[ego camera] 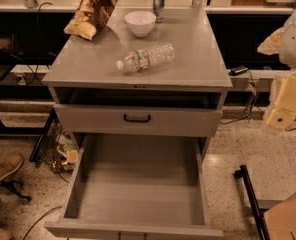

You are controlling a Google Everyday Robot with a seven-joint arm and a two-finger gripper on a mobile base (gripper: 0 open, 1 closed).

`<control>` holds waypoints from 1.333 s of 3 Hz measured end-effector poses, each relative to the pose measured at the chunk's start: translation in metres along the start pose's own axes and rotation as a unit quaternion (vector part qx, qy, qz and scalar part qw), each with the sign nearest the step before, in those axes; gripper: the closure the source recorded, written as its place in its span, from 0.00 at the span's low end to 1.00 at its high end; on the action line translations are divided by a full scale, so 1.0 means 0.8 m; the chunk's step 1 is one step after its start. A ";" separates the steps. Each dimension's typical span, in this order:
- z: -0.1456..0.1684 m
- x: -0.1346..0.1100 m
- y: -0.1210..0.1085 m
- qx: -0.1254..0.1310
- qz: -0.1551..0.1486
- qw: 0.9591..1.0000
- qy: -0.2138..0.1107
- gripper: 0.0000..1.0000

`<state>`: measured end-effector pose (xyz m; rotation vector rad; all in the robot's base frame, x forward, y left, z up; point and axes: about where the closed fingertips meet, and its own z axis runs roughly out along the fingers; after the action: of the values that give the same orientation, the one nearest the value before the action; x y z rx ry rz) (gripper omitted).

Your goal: Place water bottle into middle drawer

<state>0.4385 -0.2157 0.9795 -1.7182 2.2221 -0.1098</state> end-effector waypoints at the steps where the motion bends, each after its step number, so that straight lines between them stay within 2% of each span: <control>1: 0.000 -0.001 -0.001 0.002 -0.002 1.000 -0.001 0.00; 2: 0.021 -0.045 -0.051 0.020 -0.053 0.998 -0.030 0.00; 3: 0.060 -0.120 -0.112 0.033 -0.121 0.991 -0.055 0.00; 4: 0.107 -0.205 -0.155 0.025 -0.181 0.981 -0.072 0.00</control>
Offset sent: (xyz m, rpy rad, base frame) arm 0.1256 0.0621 0.0009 0.0375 -0.1507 0.2673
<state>0.6155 -0.0808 0.9658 -2.0145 1.7724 -0.1194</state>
